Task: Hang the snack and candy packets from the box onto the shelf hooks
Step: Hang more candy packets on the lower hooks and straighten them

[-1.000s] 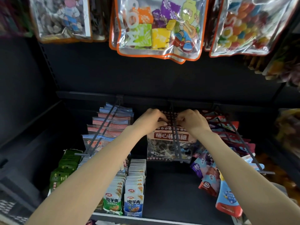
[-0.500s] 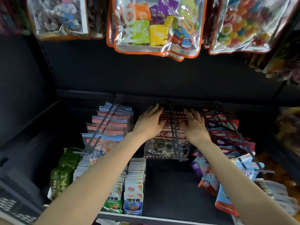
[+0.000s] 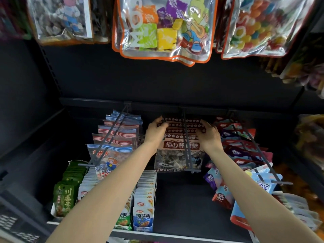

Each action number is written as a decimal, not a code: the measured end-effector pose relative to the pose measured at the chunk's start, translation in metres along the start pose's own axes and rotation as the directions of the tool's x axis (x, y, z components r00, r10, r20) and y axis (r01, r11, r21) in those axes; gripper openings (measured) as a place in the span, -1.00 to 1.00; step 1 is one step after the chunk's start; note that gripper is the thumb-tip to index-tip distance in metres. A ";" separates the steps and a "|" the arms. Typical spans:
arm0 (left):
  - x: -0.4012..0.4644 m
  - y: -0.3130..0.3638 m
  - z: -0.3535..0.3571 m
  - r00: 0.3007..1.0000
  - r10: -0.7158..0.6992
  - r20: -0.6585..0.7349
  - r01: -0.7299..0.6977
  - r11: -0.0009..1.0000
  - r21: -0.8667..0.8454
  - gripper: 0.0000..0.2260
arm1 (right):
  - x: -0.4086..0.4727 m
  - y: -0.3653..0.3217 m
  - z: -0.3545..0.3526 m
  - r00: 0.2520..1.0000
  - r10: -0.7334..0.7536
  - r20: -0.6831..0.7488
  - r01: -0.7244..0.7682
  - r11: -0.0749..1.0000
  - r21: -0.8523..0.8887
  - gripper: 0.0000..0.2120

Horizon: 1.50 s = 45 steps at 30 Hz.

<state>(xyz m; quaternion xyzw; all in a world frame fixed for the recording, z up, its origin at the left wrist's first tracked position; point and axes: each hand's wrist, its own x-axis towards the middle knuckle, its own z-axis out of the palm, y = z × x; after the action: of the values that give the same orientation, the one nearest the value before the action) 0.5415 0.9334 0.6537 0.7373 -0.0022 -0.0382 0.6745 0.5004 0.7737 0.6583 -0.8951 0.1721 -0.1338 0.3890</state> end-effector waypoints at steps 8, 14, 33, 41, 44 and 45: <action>-0.017 0.016 0.005 0.970 0.231 -0.078 -0.170 0.870 0.462 -0.64 | 0.000 -0.003 -0.012 0.996 -0.089 0.019 0.091 0.993 -0.076 -0.53; -0.047 0.051 0.035 0.876 0.469 0.110 -0.429 0.657 0.619 -0.77 | -0.011 -0.020 -0.040 0.942 -0.330 -0.064 0.329 0.944 -0.019 -0.62; -0.067 0.068 0.148 0.940 0.154 0.304 -0.324 0.685 0.653 -0.63 | -0.011 0.083 -0.157 0.996 -0.040 -0.085 0.033 0.995 -0.092 -0.68; -0.036 0.061 0.180 0.984 -0.028 0.178 -0.107 0.709 0.697 -0.64 | 0.046 0.111 -0.149 0.970 -0.068 0.235 0.098 0.988 -0.119 -0.48; -0.030 0.055 0.182 0.984 -0.070 0.167 -0.064 0.729 0.682 -0.58 | 0.059 0.114 -0.145 0.937 -0.127 0.326 0.156 0.986 -0.065 -0.57; -0.029 0.052 0.183 0.983 -0.068 0.172 -0.066 0.738 0.672 -0.58 | 0.062 0.114 -0.144 0.928 -0.138 0.346 0.167 0.984 -0.058 -0.59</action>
<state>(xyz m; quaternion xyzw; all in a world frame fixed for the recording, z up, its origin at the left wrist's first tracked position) 0.5047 0.7482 0.6910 0.9245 -0.0780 -0.1033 0.3585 0.4795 0.5819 0.6750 -0.9313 0.0377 0.0007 0.3624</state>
